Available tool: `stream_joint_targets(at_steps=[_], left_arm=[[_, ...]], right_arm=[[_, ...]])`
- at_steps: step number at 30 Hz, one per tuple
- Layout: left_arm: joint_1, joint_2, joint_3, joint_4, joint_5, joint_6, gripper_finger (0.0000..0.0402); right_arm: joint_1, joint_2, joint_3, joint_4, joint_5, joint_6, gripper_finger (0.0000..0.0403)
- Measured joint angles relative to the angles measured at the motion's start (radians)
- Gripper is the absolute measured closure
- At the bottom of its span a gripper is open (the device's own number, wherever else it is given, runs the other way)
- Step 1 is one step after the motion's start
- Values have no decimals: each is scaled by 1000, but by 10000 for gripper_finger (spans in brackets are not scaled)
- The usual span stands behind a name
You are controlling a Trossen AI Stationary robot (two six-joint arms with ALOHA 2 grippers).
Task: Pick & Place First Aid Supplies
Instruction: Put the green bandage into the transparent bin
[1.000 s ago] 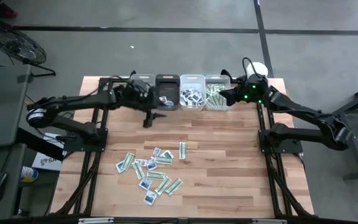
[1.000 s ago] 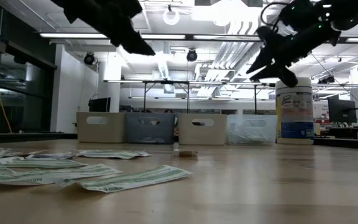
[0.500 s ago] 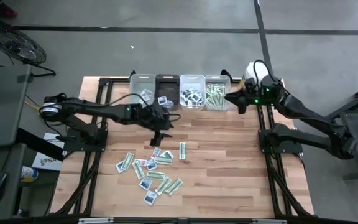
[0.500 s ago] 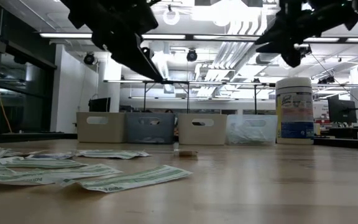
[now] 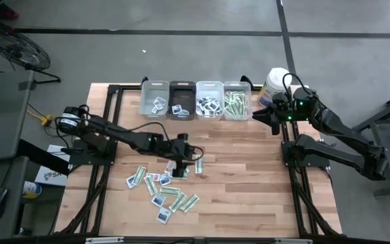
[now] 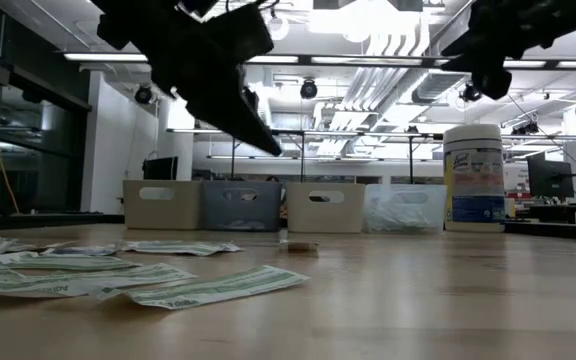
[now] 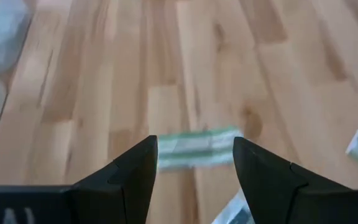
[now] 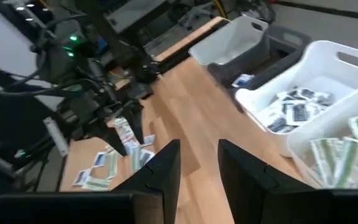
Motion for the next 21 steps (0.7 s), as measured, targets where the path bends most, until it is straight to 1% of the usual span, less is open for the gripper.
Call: stream_joint_targets(at_steps=[3, 5, 8, 11, 14, 17, 19, 21], left_arm=[[-27, 35, 42, 8, -5, 2, 196], [-44, 73, 81, 3, -11, 33, 196], [-67, 133, 147, -27, -19, 80, 196], [-83, 188, 201, -92, -45, 80, 196], [-91, 238, 243, -111, -46, 73, 196], [-91, 278, 285, -113, -17, 25, 196], [-91, 293, 298, -172, 5, -8, 195], [-91, 311, 313, -176, 13, -24, 196]], right_arm=[[0, -21, 0, -11, -16, 0, 302], [0, -32, 0, -12, -16, -5, 302], [0, -42, 0, -15, -17, -8, 302], [0, -43, 0, -19, -16, -8, 302], [0, -43, 0, -22, -17, -13, 302], [6, -43, 0, -24, -16, -16, 302], [13, -43, 0, -30, -16, -15, 302], [20, -42, -1, -35, -15, -15, 302]])
